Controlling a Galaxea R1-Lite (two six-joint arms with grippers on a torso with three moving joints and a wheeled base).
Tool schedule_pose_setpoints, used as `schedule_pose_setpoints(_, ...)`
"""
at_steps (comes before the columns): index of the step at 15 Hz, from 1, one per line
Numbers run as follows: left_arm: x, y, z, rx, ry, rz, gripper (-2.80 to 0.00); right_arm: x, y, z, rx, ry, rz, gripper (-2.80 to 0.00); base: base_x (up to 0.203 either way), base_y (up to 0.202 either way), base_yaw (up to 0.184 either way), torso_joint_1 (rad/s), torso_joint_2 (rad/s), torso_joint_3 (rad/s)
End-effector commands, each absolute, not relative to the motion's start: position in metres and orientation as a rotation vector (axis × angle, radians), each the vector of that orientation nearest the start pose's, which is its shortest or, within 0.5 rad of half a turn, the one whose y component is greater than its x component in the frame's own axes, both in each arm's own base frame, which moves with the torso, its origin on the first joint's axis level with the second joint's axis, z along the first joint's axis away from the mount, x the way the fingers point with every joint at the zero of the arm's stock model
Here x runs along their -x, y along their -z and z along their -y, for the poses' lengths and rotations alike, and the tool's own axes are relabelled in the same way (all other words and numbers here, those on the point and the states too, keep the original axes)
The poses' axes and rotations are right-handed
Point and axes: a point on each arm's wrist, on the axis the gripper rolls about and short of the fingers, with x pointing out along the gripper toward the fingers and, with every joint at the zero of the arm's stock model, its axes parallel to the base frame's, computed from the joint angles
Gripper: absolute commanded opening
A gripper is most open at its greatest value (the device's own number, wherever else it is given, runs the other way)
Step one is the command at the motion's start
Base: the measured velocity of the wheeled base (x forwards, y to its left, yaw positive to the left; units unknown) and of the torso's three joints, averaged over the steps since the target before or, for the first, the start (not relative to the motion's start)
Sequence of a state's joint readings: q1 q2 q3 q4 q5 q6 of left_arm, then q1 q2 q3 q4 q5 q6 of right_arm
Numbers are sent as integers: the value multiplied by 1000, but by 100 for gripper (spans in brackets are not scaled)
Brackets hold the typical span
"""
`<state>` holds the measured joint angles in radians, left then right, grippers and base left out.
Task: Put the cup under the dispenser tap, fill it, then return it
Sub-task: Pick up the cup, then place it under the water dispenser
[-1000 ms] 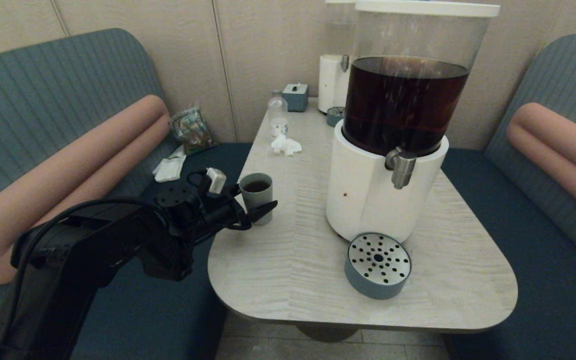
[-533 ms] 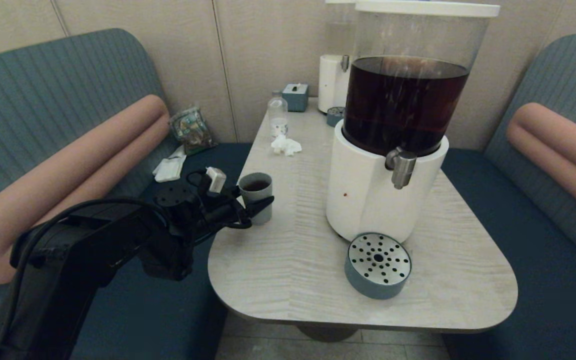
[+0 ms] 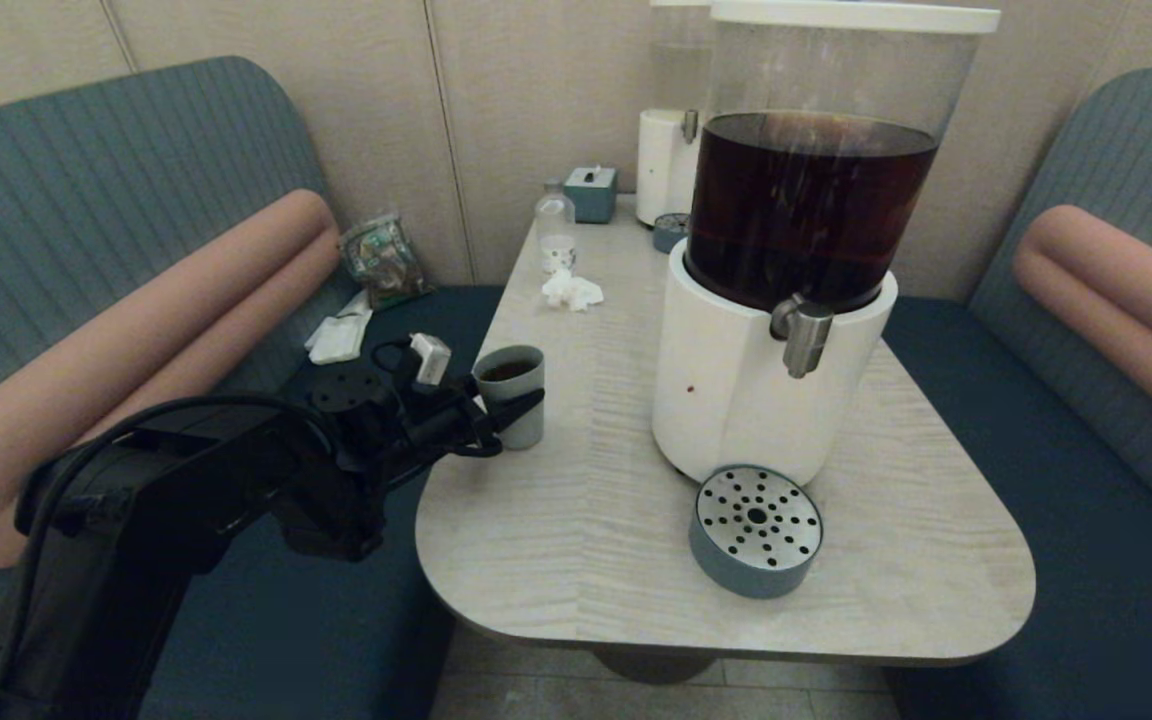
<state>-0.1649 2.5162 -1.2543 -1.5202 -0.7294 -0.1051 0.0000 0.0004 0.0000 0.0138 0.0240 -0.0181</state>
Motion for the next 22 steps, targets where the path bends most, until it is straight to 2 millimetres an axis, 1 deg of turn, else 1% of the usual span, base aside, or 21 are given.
schedule_pose_setpoints(1, -449, -69, 90, 11, 904, 234, -280, 23, -74, -1, 18, -25, -14, -280, 0, 0, 0, 0, 0, 0)
schedule_pose_setpoints(5, -439, -89, 88, 3, 905, 259, -280, 23, -74, -1, 18, -25, -14, -280, 0, 0, 0, 0, 0, 0)
schedule_pose_setpoints(6, -437, -90, 88, 4, 905, 257, -280, 23, -74, -1, 18, -25, -14, -280, 0, 0, 0, 0, 0, 0)
schedule_pose_setpoints(9, -423, -99, 87, 9, 909, 238, -280, 23, -74, -1, 18, -25, -14, -280, 0, 0, 0, 0, 0, 0)
schedule_pose_setpoints(11, -412, -105, 92, 12, 928, 232, -280, 23, -74, -1, 18, -25, -14, -280, 0, 0, 0, 0, 0, 0)
schedule_pose_setpoints(13, -401, -112, 105, 17, 962, 230, -280, 23, -74, -1, 18, -25, -14, -280, 0, 0, 0, 0, 0, 0)
schedule_pose_setpoints(15, -382, -120, 127, 25, 1023, 228, -280, 23, -74, -1, 18, -25, -14, -280, 0, 0, 0, 0, 0, 0)
schedule_pose_setpoints(18, -362, -132, 156, 45, 1078, 241, -280, 23, -74, -1, 18, -25, -14, -280, 0, 0, 0, 0, 0, 0)
schedule_pose_setpoints(20, -352, -137, 173, 58, 1107, 251, -280, 23, -74, -1, 18, -25, -14, -280, 0, 0, 0, 0, 0, 0)
schedule_pose_setpoints(22, -345, -139, 184, 67, 1119, 255, -280, 23, -74, -1, 18, -25, -14, -280, 0, 0, 0, 0, 0, 0)
